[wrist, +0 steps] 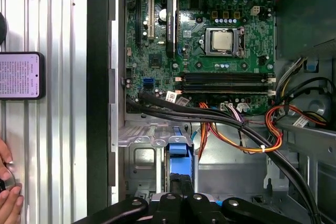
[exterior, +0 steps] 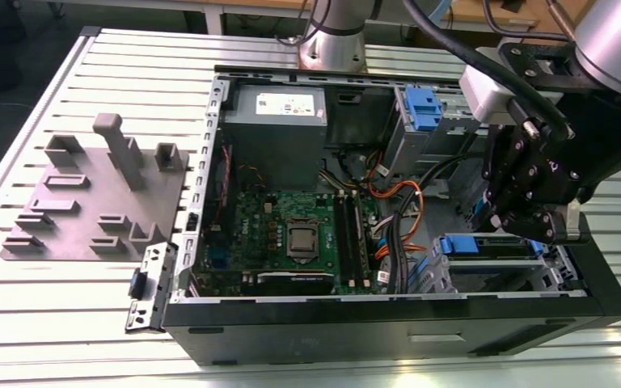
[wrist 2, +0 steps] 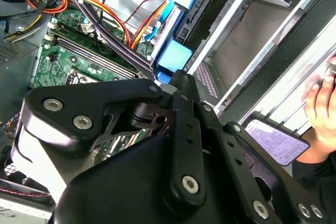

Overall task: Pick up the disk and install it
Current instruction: 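Insert the disk into the insertion slot, then insert the first disk wire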

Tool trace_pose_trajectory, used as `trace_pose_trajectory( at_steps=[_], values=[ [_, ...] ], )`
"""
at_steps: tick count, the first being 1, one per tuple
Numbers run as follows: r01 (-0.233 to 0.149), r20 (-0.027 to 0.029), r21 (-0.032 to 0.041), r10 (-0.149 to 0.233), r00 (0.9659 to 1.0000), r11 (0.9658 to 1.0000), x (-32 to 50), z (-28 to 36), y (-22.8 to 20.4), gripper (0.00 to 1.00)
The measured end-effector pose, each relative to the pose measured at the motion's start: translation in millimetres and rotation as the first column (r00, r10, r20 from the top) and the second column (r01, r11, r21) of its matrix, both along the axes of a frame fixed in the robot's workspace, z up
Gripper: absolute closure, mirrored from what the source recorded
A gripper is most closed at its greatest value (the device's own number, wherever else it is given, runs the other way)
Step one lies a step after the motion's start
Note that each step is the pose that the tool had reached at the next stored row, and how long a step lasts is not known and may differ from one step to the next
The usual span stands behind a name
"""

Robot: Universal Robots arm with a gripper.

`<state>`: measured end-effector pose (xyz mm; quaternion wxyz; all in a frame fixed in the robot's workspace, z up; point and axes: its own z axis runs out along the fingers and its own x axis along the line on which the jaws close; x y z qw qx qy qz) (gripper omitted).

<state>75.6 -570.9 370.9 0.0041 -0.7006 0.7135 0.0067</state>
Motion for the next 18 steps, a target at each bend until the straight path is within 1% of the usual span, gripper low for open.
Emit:
trace_pose_trajectory(
  at_steps=[12,15,18],
  values=[
    [0.0,0.0,0.001,0.0,1.0,1.0,0.1,-0.1,0.0,0.89],
    [0.0,-0.0001,0.0011,0.0,1.0,1.0,4.1,-0.1,0.0,0.89],
    [0.0,-0.0009,0.001,0.0,1.0,1.0,13.0,-0.1,0.1,0.89]
  ],
)
